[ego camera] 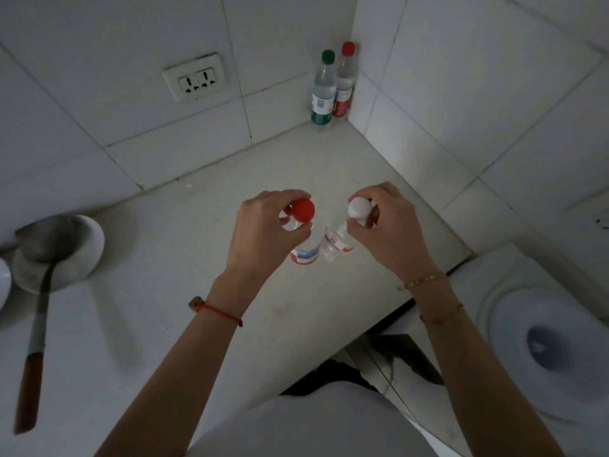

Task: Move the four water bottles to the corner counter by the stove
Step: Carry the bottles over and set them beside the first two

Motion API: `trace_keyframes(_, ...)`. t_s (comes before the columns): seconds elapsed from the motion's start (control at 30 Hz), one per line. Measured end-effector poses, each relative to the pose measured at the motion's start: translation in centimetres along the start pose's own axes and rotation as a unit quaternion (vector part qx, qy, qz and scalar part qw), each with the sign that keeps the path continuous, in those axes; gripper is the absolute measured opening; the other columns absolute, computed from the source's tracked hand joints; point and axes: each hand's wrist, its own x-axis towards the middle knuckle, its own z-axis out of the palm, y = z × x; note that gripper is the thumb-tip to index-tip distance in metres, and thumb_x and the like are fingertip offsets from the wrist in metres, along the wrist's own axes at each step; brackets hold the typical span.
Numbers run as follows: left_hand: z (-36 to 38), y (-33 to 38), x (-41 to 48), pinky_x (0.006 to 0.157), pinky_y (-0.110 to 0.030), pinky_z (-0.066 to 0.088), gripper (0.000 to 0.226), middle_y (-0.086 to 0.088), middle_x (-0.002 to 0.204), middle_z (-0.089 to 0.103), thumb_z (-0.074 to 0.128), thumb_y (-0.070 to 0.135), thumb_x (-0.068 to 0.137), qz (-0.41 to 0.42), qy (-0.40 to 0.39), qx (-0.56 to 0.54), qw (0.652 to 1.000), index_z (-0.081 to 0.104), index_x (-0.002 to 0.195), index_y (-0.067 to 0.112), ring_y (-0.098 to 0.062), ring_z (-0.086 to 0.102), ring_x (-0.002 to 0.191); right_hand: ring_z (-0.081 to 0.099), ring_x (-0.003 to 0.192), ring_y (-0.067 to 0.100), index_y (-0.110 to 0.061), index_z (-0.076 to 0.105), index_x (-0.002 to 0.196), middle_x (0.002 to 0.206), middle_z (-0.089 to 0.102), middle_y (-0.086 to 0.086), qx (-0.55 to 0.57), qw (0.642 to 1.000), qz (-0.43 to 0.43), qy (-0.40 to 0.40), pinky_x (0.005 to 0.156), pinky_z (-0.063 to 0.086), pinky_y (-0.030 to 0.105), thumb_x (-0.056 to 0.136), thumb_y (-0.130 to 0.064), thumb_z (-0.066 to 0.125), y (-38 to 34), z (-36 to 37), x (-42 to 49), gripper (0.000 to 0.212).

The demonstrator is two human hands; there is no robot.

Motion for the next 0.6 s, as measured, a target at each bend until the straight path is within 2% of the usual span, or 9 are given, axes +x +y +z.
trace_keyframes(0.17,2.1,-0.8,4.6,0.078,-0.028,0.06,0.043,-0.004,0.105,0.072,0.081,0.013,0.072,-0.015,0.011,-0.006,1.0,0.07,0.114,0.014,-0.014,0.066,0.088,0.055,0.076,0.014,-0.008,0.063,0.101,0.102,0.06,0.009,-0.007,1.0,-0.006,-0.006,0.071,0.048,0.023,0.075,-0.01,0.073,2.0,-0.3,4.9,0.028)
trace_keyframes(0.33,4.8,-1.6,10.1,0.08,-0.027,0.059,0.043,-0.004,0.109,0.072,0.08,0.014,0.074,-0.028,0.013,0.0,1.0,0.069,0.115,0.014,-0.013,0.065,0.092,0.054,0.078,0.013,-0.007,0.062,0.1,0.102,0.06,0.01,-0.006,1.0,-0.011,-0.003,0.073,0.043,0.021,0.074,-0.009,0.073,4.2,-0.7,10.6,0.029)
trace_keyframes(0.6,9.4,-3.3,19.9,0.078,-0.029,0.059,0.04,-0.003,0.101,0.074,0.08,0.012,0.071,-0.024,0.019,-0.001,1.0,0.071,0.11,0.013,-0.012,0.064,0.085,0.053,0.08,0.017,-0.005,0.062,0.101,0.102,0.058,0.013,-0.027,0.999,-0.015,-0.008,0.074,0.039,0.023,0.074,-0.011,0.072,8.0,-0.2,20.7,0.029)
